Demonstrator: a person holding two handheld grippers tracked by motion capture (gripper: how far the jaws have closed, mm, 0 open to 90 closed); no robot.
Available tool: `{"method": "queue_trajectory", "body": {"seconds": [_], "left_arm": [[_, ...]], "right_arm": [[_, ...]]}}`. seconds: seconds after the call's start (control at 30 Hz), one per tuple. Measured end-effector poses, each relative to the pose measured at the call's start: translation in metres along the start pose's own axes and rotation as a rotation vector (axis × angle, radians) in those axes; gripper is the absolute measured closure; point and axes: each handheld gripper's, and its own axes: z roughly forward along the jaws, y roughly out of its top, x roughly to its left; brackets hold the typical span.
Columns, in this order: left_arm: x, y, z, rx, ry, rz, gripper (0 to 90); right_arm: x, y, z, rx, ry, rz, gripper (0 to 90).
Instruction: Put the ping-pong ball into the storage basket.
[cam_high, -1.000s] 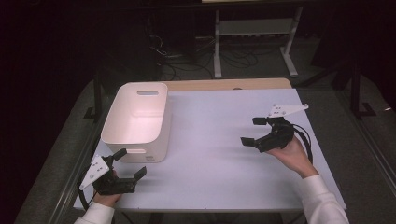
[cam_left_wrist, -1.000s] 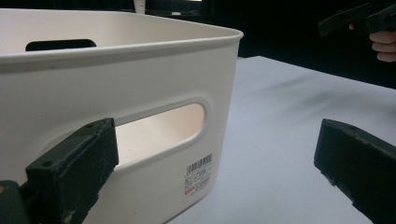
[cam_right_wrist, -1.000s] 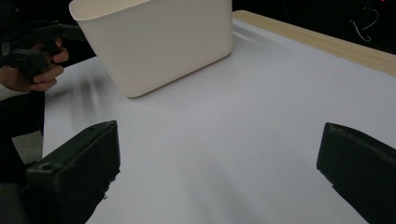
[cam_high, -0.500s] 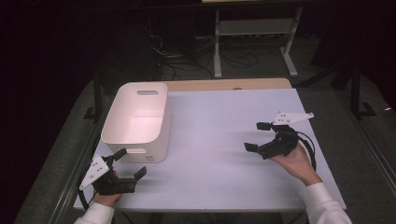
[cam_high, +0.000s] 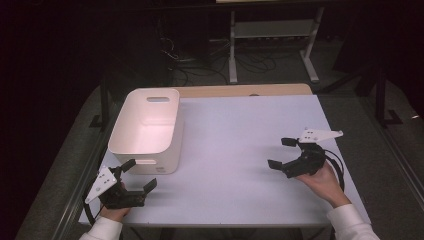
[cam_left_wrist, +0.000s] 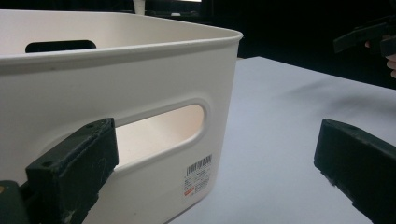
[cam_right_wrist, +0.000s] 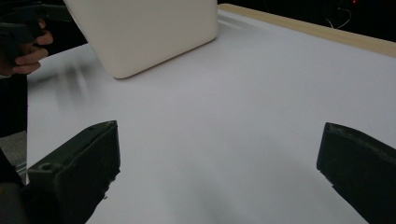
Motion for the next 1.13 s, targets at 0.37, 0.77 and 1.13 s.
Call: {"method": "queue_trajectory", "body": {"seconds": [0.37,0.77,1.13], "left_arm": [[0.0,0.0,0.0,0.0,-0.001,0.0,0.0],[0.0,0.0,0.0,-0.002,0.0,0.0,0.0],[0.0,-0.001,0.001,-0.008,-0.002,-0.002,0.0]], "right_arm": [[0.0,-0.019,-0.01,-0.035,-0.044,-0.013,0.0],[0.0,-0.035,-0.023,-0.081,-0.075,-0.021,0.0],[-0.003,-0.042,-0.032,-0.136,-0.109,-0.02,0.0]]}}
